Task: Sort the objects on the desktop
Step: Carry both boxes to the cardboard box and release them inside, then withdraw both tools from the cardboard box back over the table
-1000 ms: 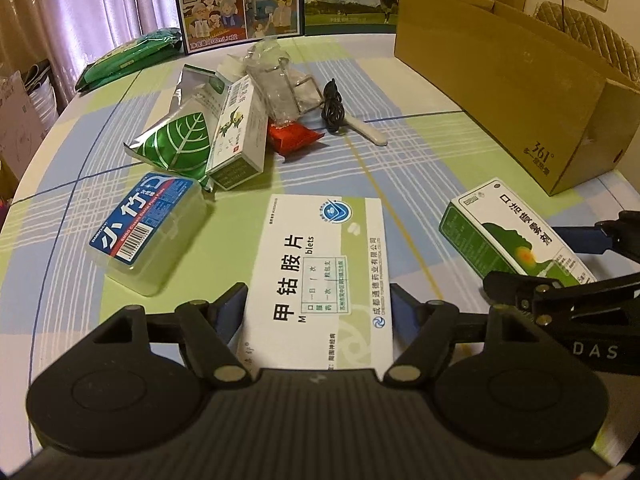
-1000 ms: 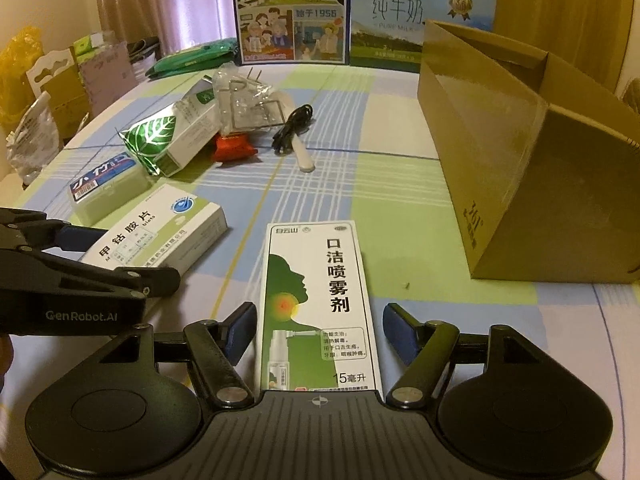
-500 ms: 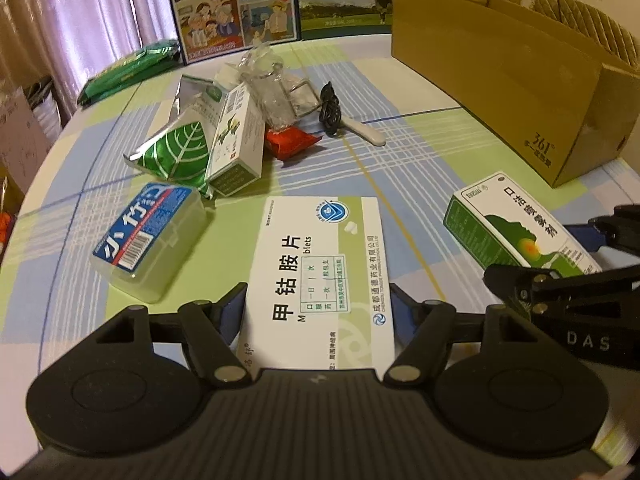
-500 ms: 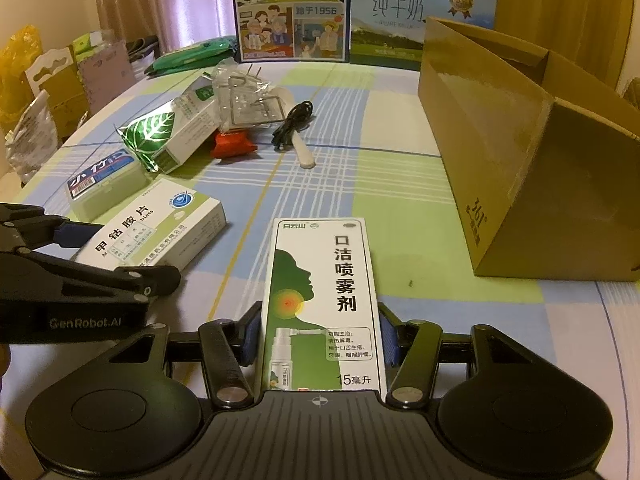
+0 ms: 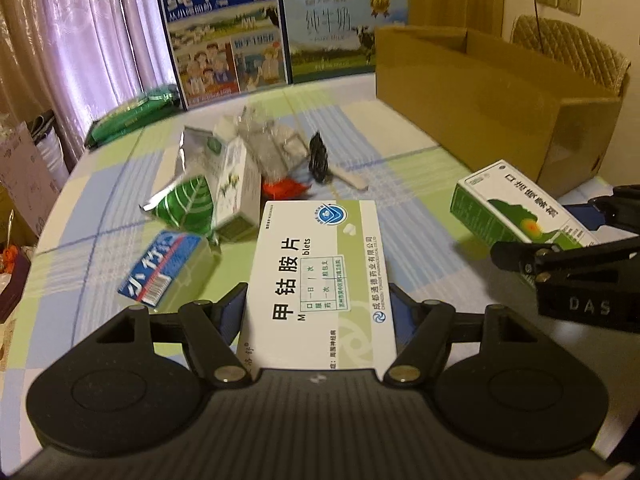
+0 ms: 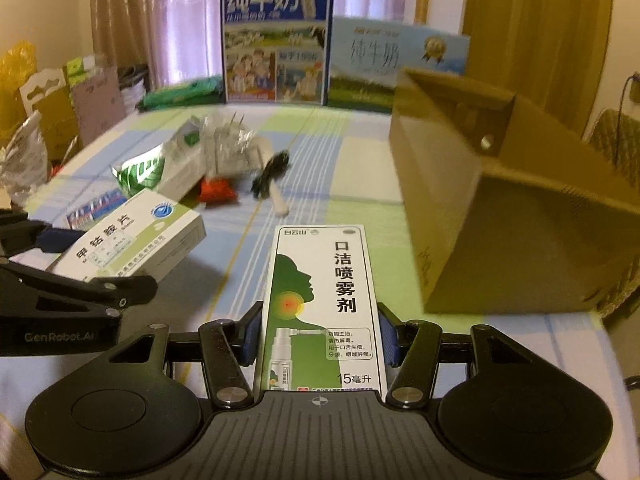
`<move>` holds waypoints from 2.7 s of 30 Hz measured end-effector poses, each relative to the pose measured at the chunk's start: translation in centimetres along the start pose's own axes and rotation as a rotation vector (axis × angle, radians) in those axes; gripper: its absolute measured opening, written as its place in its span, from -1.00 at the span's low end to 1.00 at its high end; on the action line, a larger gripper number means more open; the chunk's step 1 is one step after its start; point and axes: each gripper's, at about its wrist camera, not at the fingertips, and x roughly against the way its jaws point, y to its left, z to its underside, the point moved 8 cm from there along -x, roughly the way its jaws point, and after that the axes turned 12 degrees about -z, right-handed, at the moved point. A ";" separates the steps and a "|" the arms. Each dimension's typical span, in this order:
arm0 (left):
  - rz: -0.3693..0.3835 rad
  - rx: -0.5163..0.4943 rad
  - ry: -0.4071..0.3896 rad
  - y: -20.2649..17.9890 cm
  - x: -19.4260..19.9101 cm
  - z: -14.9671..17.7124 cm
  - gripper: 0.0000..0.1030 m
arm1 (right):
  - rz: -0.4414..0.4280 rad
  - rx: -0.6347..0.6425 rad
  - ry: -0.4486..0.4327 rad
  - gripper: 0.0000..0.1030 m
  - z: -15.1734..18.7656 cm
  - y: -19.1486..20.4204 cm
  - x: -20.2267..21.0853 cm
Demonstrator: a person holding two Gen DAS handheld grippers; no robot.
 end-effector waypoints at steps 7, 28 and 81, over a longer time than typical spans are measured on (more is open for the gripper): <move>0.050 0.045 -0.060 -1.5 4.2 -3.4 0.31 | 0.032 -0.031 -0.093 0.03 -3.3 -1.7 5.0; 0.198 0.019 -0.194 -14.6 5.8 -18.3 0.31 | 0.160 -0.173 -0.241 0.03 -11.1 -17.4 11.6; 0.211 0.162 -0.109 -10.5 3.8 -18.7 0.44 | 0.114 -0.209 -0.193 0.23 -11.5 -17.2 8.9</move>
